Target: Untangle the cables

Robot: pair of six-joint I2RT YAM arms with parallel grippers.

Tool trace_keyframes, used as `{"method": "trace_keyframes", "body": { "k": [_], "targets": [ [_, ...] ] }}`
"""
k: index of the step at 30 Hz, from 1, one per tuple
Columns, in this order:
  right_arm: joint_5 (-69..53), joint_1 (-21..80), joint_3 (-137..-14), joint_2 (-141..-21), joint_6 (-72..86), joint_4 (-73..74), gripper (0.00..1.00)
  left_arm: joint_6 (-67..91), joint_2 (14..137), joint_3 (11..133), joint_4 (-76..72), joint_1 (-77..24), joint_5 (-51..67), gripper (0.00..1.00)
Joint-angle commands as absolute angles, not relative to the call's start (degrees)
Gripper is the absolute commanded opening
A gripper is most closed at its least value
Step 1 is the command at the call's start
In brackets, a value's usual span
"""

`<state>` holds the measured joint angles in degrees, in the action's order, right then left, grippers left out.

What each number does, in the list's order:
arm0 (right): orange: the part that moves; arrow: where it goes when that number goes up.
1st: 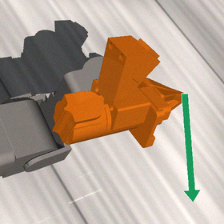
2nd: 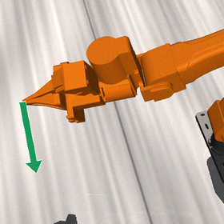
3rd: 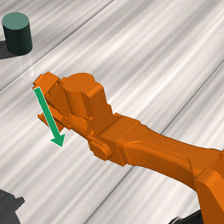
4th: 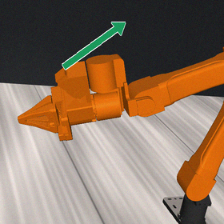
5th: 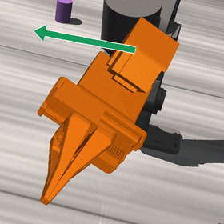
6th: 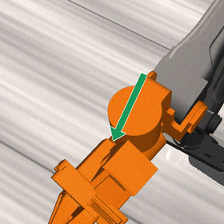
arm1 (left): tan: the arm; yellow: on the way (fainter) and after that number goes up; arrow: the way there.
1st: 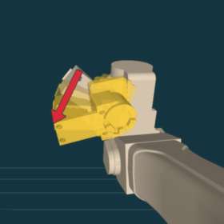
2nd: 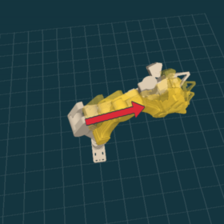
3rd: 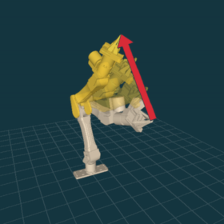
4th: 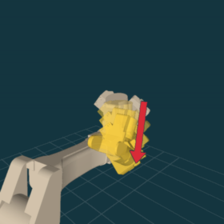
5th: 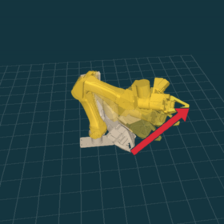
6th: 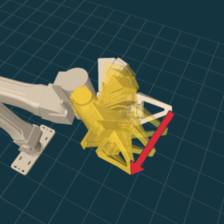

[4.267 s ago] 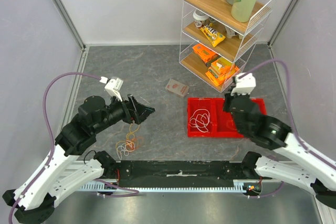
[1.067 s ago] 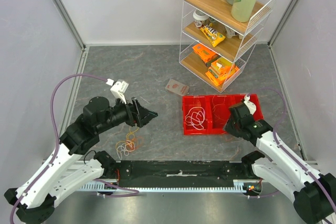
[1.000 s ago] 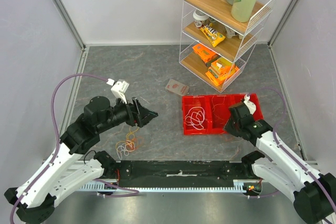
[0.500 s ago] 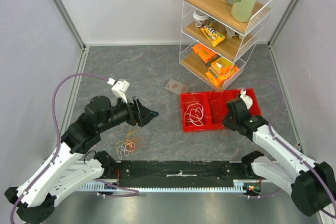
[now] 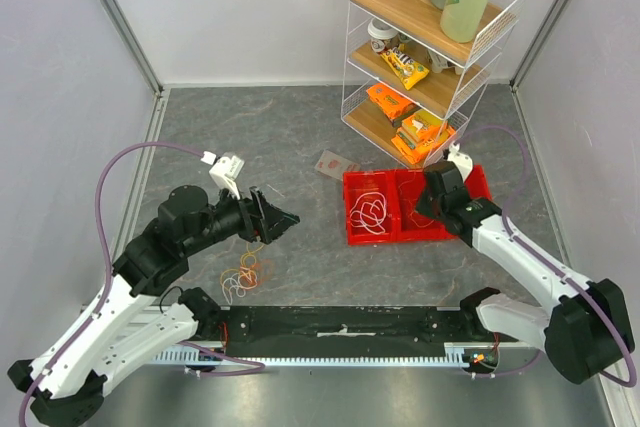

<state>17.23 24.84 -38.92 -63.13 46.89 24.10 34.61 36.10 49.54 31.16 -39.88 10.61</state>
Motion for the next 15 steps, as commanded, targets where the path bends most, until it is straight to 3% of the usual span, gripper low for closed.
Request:
{"method": "trace_keyframes", "body": {
  "k": [1,5,11,13,15],
  "targets": [
    [19.95,24.61,-41.40,-63.62,44.48,19.09,0.00,33.31,37.00,50.27,29.80,-39.81,10.63,0.82],
    [20.39,24.61,-37.89,-67.58,42.11,10.39,0.00,33.57,37.79,49.92,29.09,-39.81,11.69,0.82],
    [17.49,24.61,-35.78,-67.78,37.89,9.93,0.00,33.40,36.65,49.48,29.62,-39.81,11.52,0.82],
    [18.01,24.61,-35.59,-64.44,37.18,11.33,0.10,33.14,36.56,49.57,29.71,-39.73,11.25,0.82],
    [18.19,24.61,-37.00,-61.36,36.22,13.09,0.29,33.13,37.09,49.75,29.53,-39.64,11.34,0.83]
  ]
}}
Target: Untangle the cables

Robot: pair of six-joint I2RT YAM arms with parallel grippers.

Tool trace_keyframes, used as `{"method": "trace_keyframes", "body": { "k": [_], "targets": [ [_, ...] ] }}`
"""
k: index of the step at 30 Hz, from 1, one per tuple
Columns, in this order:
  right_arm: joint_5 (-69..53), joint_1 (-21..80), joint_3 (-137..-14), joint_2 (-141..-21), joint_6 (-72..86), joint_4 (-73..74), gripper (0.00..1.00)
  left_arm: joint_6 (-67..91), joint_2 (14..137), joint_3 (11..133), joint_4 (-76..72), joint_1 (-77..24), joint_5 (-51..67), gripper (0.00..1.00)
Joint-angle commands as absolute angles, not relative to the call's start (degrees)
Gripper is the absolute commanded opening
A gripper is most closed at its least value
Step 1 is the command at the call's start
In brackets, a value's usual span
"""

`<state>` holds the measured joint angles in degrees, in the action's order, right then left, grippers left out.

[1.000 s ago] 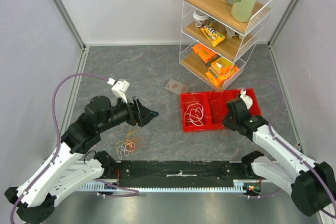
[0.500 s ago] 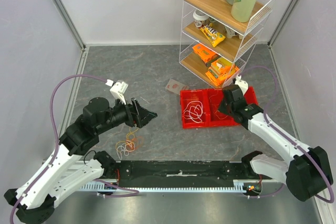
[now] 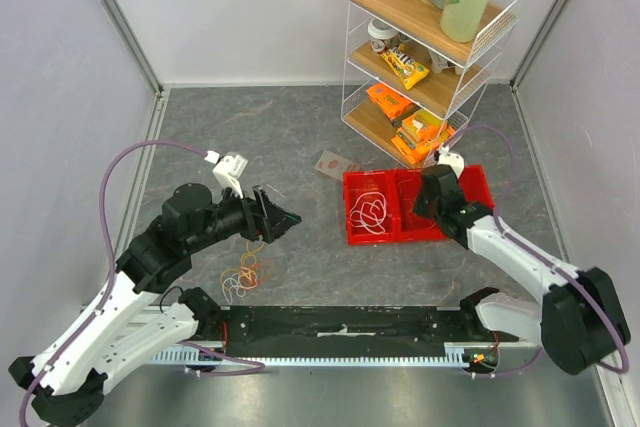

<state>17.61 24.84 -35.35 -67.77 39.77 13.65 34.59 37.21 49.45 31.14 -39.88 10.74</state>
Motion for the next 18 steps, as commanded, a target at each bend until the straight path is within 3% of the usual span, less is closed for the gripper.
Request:
{"method": "trace_keyframes", "body": {
  "k": [1,5,7,18],
  "targets": [
    [18.37,24.61,-38.31,-60.30,35.69,13.88,0.41,33.13,37.35,49.83,29.36,-39.73,11.60,0.83],
    [18.37,24.26,-43.41,-60.90,31.65,15.21,0.71,33.31,37.97,49.92,28.83,-39.81,12.30,0.82],
    [17.93,23.56,-46.57,-63.97,29.11,15.03,0.76,33.66,37.71,49.49,28.65,-39.73,12.39,0.82],
    [18.55,22.85,-50.54,-81.03,17.93,-1.12,0.69,37.43,35.15,40.17,29.00,-39.73,9.59,0.81]
  ]
}}
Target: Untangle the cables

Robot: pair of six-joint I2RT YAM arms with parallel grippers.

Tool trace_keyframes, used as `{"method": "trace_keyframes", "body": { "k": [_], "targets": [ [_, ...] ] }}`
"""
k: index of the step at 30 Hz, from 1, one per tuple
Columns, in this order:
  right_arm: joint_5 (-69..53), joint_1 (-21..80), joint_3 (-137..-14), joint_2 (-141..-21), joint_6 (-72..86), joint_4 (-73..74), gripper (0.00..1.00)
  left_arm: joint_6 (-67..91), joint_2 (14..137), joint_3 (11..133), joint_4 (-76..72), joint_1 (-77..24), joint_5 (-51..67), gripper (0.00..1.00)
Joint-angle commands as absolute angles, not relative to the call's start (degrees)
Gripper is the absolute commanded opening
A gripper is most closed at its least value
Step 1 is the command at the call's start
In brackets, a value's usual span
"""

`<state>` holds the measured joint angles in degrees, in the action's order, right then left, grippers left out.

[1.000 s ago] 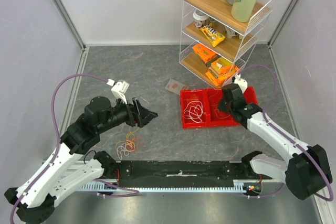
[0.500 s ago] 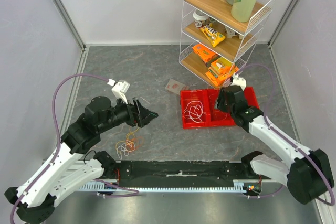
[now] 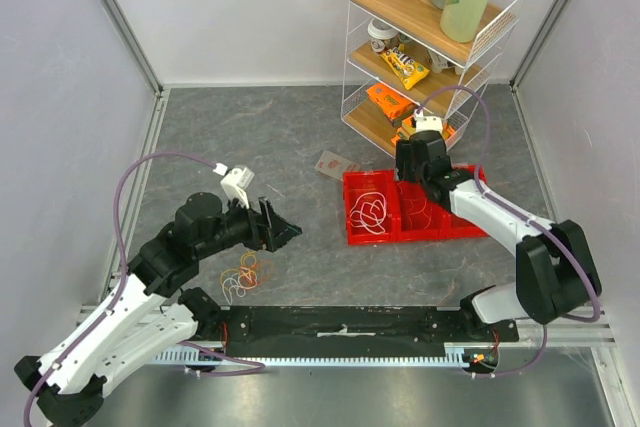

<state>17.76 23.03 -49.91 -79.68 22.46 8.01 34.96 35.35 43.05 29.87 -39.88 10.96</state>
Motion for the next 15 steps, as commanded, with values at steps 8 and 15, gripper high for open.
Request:
{"method": "trace_keyframes", "body": {
  "k": [8,15],
  "targets": [
    [20.57,22.85,-48.52,-84.64,17.93,-6.15,0.42,51.92,35.86,34.37,38.57,-39.90,-8.94,0.80],
    [21.35,22.94,-45.44,-83.59,19.42,-7.91,0.17,61.96,38.32,32.61,45.35,-39.81,-17.22,0.85]
  ]
}}
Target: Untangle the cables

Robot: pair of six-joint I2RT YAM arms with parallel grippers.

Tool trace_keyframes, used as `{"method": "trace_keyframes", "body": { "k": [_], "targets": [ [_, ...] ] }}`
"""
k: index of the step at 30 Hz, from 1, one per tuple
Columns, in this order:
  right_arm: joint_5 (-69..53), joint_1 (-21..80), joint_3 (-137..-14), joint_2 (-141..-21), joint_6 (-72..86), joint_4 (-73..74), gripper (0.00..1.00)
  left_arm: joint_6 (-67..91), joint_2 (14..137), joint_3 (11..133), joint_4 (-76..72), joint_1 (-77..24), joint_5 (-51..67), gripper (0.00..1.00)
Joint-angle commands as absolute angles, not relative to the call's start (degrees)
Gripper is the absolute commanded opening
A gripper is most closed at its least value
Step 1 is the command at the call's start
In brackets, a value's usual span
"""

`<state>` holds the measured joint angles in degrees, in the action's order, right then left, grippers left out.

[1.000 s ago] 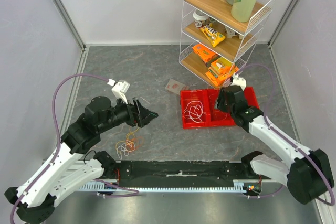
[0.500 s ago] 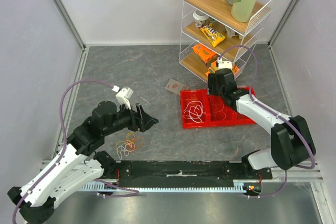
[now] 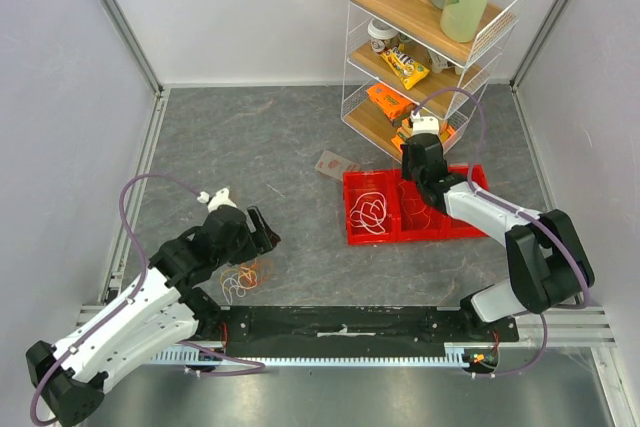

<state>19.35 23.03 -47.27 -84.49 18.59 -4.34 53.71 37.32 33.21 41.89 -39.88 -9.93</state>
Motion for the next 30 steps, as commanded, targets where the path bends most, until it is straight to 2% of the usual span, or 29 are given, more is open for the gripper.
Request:
{"method": "trace_keyframes", "body": {
  "k": [1,2,3,12,17,22,24,26,28,30],
  "targets": [
    [21.79,22.94,-44.83,-82.97,19.34,-8.00,0.11,63.18,38.58,32.43,45.79,-39.73,-17.40,0.86],
    [22.14,22.94,-44.39,-82.19,19.34,-7.74,0.03,64.15,38.76,32.08,45.96,-39.81,-17.66,0.86],
    [22.50,22.94,-43.95,-81.39,19.51,-7.21,0.00,64.77,38.93,31.73,46.14,-39.73,-17.75,0.86],
    [19.35,23.20,-37.27,-64.44,27.50,5.16,0.00,72.86,37.88,30.06,50.36,-39.73,-22.06,0.87],
    [14.34,23.20,-31.66,-56.44,33.13,13.09,0.00,72.69,38.67,29.80,50.54,-39.73,-21.80,0.80],
    [8.10,23.20,-28.48,-54.23,34.90,15.47,0.00,72.07,42.44,28.92,49.66,-39.81,-21.36,0.74],
    [6.42,23.20,-30.05,-55.19,32.10,17.65,0.07,70.67,44.11,28.74,47.65,-39.81,-20.31,0.72],
    [5.98,23.29,-32.60,-55.28,29.72,20.47,0.26,69.44,45.26,28.57,46.15,-39.81,-19.95,0.71],
    [5.45,24.07,-35.32,-53.62,28.22,22.93,0.46,68.12,45.79,28.39,44.39,-39.90,-19.43,0.64],
    [5.97,25.92,-37.69,-50.81,27.78,24.95,0.58,66.80,45.79,28.13,42.37,-39.81,-18.46,0.59]
  ]
}}
